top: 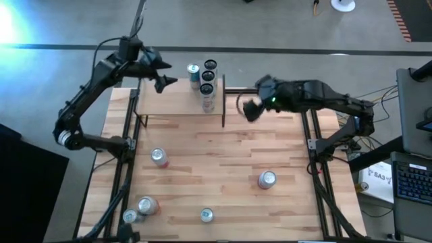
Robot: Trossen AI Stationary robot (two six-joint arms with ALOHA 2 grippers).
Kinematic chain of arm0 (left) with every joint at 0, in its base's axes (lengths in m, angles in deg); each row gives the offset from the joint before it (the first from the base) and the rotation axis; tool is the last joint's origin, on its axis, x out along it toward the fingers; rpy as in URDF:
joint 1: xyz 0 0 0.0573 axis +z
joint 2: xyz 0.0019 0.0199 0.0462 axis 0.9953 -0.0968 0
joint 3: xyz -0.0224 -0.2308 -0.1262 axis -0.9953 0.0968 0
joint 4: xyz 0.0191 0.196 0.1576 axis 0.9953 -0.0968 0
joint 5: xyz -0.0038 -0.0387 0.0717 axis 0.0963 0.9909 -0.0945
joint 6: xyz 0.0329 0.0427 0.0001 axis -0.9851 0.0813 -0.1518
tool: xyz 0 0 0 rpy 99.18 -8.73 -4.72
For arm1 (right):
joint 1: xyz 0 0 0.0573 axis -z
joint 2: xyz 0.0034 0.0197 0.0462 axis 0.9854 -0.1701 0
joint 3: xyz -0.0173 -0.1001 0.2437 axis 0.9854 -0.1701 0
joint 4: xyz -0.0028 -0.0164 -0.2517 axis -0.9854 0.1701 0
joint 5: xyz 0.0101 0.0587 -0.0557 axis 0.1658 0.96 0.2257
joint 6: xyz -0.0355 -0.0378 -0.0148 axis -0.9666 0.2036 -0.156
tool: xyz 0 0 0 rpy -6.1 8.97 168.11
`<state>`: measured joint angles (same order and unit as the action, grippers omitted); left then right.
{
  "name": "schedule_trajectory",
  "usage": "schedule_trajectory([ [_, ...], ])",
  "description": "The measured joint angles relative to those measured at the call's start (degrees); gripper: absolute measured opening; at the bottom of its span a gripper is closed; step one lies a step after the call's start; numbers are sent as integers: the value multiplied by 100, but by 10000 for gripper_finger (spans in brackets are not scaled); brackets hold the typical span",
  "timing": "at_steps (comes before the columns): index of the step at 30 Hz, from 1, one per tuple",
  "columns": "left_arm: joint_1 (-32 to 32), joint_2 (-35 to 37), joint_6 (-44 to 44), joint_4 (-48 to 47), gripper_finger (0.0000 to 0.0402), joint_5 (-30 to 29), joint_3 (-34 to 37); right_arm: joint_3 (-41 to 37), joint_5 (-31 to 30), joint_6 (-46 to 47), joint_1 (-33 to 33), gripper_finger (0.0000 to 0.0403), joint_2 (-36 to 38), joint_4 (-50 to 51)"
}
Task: Place canned beverage on shelf
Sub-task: Put the right blue soda can on the shelf aligned with the other blue soda can
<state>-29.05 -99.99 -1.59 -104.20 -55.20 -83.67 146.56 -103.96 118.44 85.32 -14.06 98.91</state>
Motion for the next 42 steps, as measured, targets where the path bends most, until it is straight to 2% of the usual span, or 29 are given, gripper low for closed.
schedule_trajectory([
  [5,-289,914,783,152,332,137,877,-618,803,544,-311,325,0,551],
  [11,-843,2037,2027,1112,320,156,2225,-1058,1663,1089,-725,325,-18,489],
  [15,-1133,2549,2887,1821,318,152,3027,-1268,2016,1750,-1100,325,-22,648],
  [18,-1229,2721,3090,2116,318,154,3550,-1497,2074,2254,-1379,325,-22,938],
  [21,-1272,2751,3672,2207,318,190,3925,-1692,2060,2445,-1641,325,-88,393],
  [23,-1272,2708,4297,2203,318,404,4049,-1794,2040,2515,-1835,325,-215,-190],
  [26,-1311,2724,4335,2149,314,782,4074,-1845,2056,2808,-2097,325,-584,-635],
  [32,-1630,3160,4049,1684,311,589,3722,-1477,2176,3084,-2717,325,-1505,-2053],
  [36,-1917,3461,3768,1245,311,591,3452,-789,2191,2358,-3048,325,-2206,-2573],
  [42,-2439,3839,3789,1151,311,591,3282,690,2427,772,-3119,325,-3152,-1896],
])
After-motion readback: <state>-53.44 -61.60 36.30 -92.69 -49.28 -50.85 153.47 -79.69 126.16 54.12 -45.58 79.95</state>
